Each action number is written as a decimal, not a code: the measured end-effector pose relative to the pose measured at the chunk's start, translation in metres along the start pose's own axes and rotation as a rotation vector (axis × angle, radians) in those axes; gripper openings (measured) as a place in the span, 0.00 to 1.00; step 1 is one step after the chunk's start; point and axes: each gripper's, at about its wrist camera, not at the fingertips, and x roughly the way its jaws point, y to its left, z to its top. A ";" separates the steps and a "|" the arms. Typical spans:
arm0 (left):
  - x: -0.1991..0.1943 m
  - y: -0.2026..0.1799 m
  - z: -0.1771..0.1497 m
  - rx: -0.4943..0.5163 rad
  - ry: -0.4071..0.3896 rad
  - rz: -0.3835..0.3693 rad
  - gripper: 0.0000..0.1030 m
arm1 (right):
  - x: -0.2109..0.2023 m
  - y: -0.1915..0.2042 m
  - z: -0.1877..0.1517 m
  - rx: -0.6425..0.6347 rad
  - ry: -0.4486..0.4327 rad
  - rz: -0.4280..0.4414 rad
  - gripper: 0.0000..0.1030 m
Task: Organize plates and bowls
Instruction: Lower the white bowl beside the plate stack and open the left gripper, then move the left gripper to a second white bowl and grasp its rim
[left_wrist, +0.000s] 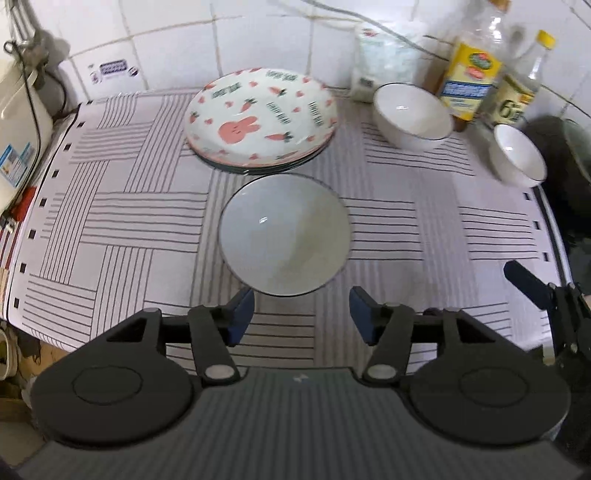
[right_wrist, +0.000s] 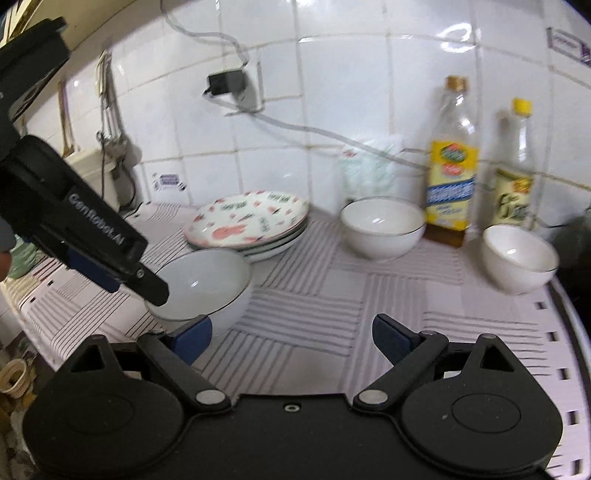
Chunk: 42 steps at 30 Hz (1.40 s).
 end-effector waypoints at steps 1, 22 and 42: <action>-0.005 -0.005 0.001 0.003 -0.006 0.005 0.55 | -0.005 -0.004 0.002 0.003 -0.007 -0.011 0.93; -0.007 -0.055 0.078 -0.024 -0.053 -0.004 0.70 | 0.029 -0.077 0.049 0.066 -0.025 -0.020 0.93; 0.090 -0.094 0.155 -0.004 -0.038 -0.022 0.73 | 0.170 -0.108 0.057 -0.001 0.061 0.020 0.93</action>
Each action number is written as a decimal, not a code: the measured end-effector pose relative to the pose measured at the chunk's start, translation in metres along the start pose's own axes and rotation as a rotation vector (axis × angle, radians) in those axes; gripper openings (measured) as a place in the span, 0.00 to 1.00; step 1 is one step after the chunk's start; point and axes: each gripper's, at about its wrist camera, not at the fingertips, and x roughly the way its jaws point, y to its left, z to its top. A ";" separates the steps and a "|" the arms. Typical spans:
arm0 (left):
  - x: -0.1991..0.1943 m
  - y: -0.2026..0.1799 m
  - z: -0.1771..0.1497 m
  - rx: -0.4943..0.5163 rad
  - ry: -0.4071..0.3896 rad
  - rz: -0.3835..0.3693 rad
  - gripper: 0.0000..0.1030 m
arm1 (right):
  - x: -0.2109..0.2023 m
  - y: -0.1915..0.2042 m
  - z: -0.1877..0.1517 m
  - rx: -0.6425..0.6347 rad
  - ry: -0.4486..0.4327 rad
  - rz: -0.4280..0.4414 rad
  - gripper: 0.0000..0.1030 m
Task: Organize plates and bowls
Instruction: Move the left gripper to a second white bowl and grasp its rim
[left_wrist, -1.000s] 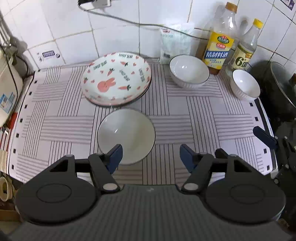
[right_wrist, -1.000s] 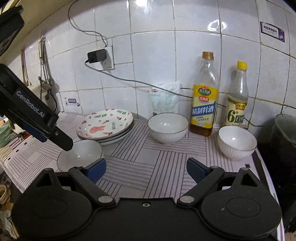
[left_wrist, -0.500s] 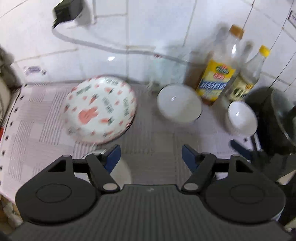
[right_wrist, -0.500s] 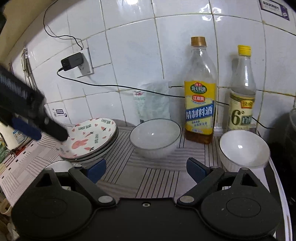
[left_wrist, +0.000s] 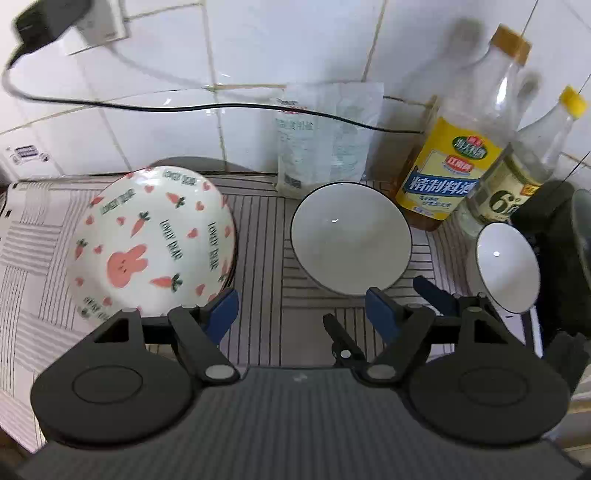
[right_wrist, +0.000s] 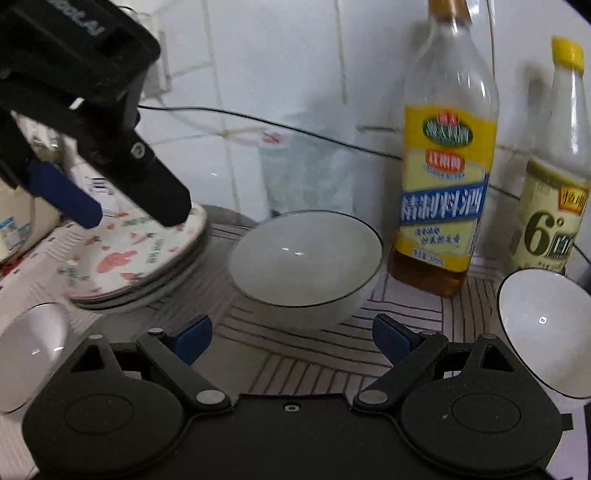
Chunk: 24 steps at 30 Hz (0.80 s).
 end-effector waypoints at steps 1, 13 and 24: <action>0.007 -0.002 0.002 0.009 0.005 0.001 0.73 | 0.005 -0.002 0.001 0.008 -0.002 -0.005 0.93; 0.078 -0.001 0.016 -0.009 0.088 0.020 0.60 | 0.032 -0.010 0.009 -0.003 0.006 0.021 0.94; 0.090 -0.001 0.011 -0.052 0.090 -0.055 0.23 | 0.044 -0.006 0.002 0.064 -0.010 0.012 0.93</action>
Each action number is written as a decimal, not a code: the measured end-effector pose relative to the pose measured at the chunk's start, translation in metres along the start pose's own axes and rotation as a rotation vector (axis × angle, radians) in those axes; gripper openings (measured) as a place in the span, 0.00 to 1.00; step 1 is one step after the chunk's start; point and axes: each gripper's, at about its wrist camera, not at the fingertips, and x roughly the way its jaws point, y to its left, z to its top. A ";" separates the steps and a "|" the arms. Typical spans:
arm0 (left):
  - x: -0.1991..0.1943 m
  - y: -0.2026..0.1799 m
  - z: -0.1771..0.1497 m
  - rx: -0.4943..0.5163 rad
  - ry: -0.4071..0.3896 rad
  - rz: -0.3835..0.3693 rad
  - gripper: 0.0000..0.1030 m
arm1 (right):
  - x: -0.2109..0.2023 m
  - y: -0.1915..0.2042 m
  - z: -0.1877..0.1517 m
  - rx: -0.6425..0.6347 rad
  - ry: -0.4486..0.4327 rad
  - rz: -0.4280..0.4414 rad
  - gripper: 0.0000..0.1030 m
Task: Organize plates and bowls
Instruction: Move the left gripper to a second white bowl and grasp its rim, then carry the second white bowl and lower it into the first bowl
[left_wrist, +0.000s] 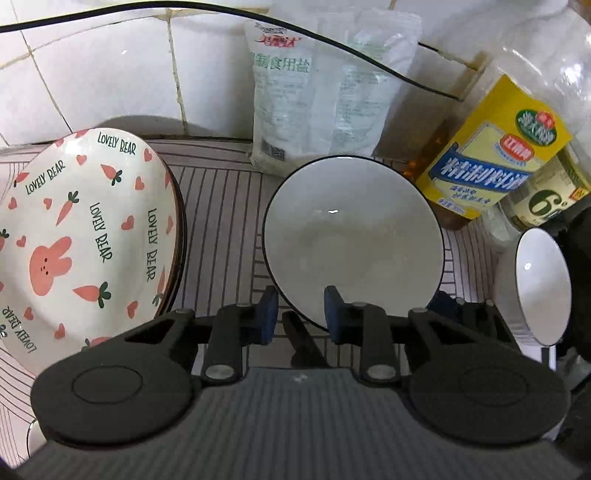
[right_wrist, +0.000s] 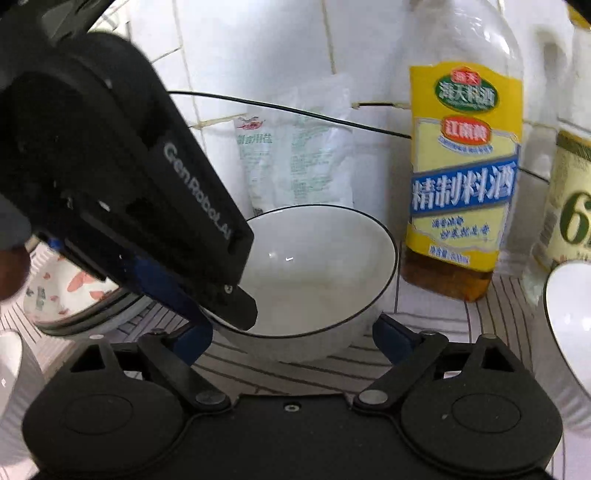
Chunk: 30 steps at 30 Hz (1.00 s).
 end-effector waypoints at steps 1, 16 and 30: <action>0.001 -0.001 -0.001 0.003 -0.002 0.007 0.23 | -0.001 0.001 -0.001 0.003 -0.007 -0.002 0.93; -0.019 -0.006 -0.001 0.021 0.066 0.071 0.20 | -0.011 0.013 -0.017 -0.005 -0.026 0.001 0.91; -0.098 0.008 -0.049 0.049 0.026 0.058 0.20 | -0.090 0.045 -0.015 -0.061 -0.065 0.048 0.91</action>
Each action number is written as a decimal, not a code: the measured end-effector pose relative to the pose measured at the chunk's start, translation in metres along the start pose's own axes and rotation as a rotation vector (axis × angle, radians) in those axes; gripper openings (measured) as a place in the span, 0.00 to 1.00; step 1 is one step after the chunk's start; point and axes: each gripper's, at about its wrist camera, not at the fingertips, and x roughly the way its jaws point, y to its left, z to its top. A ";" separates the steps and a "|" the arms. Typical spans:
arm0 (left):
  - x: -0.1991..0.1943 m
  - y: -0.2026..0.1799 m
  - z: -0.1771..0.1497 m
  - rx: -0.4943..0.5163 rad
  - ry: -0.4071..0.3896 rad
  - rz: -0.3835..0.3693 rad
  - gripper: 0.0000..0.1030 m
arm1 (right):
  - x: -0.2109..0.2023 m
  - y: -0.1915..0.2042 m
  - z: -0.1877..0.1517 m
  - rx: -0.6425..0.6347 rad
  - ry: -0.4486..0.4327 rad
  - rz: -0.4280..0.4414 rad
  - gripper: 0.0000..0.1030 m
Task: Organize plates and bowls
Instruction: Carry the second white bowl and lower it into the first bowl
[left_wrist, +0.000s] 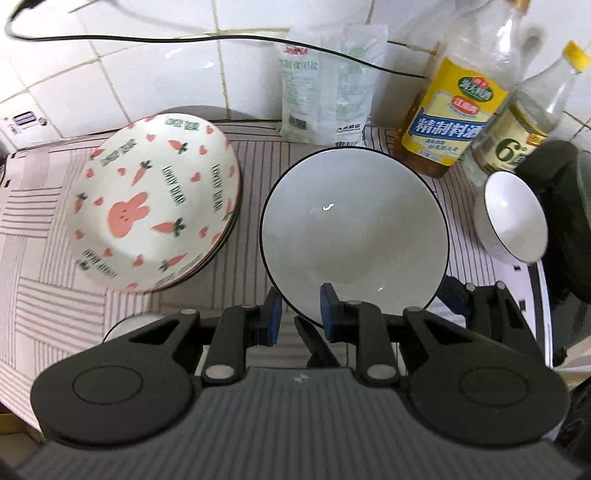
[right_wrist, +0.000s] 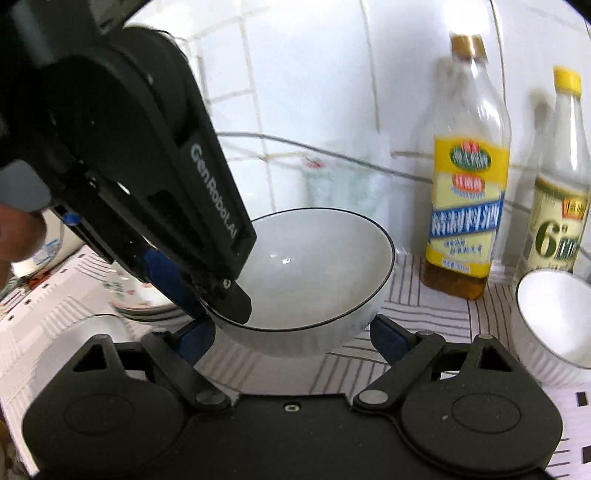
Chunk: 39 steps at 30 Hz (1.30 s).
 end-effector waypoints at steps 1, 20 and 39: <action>-0.007 0.003 -0.004 -0.002 -0.005 -0.003 0.20 | -0.005 0.004 0.001 -0.010 -0.003 0.003 0.91; -0.075 0.078 -0.075 -0.037 -0.034 0.058 0.20 | -0.062 0.102 -0.009 -0.108 -0.040 0.109 0.91; -0.040 0.119 -0.090 -0.105 0.076 0.096 0.20 | -0.033 0.131 -0.030 -0.131 0.056 0.205 0.91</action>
